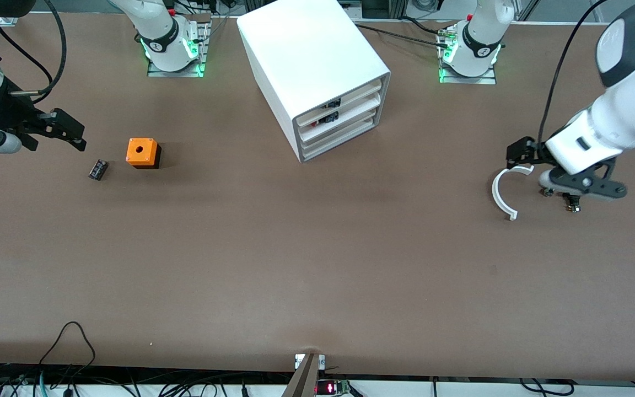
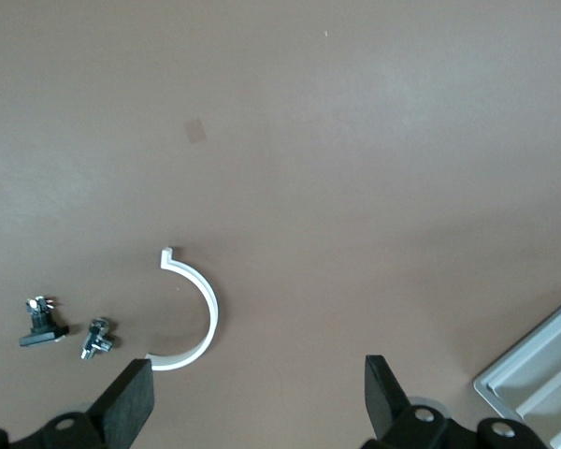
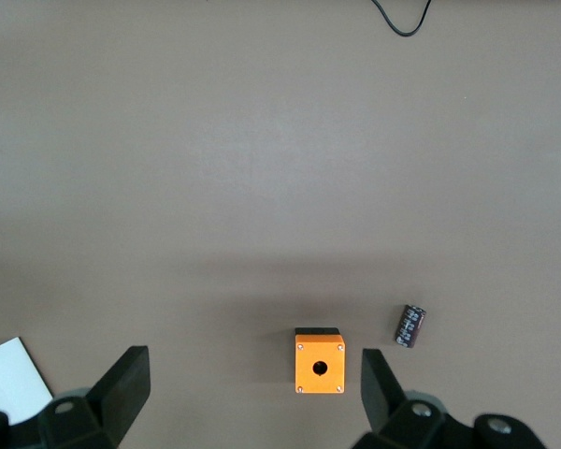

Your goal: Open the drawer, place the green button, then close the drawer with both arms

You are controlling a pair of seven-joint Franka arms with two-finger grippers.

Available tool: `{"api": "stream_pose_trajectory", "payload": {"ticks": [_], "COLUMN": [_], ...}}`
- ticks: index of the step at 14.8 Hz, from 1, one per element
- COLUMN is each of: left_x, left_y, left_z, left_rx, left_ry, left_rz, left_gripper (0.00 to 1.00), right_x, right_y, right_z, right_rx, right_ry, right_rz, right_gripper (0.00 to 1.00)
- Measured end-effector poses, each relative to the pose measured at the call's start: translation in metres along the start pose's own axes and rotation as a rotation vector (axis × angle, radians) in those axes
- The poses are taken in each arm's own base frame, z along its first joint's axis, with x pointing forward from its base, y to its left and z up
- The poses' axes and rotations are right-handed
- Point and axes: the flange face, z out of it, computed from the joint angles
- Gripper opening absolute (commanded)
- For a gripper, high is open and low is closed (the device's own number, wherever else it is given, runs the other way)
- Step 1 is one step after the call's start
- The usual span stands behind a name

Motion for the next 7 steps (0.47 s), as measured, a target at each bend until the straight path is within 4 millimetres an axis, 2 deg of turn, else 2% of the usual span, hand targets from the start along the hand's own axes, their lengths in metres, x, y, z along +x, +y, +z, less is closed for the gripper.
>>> {"api": "stream_pose_trajectory", "payload": {"ticks": [3,7], "left_x": [-0.023,-0.04], "left_y": [0.001,-0.019], "left_z": [-0.014,-0.019], "left_rx": [0.012,0.008], "left_ry": [0.031,-0.009], "left_rz": [-0.009,-0.048], "left_gripper": [0.99,1.0], "right_x": [0.0,0.0], "right_y": [0.0,0.0], "right_z": [0.0,-0.001], "right_rx": [0.0,0.0], "right_ry": [0.001,0.002], "right_rz": [0.0,0.001], "right_gripper": [1.0,1.0]}}
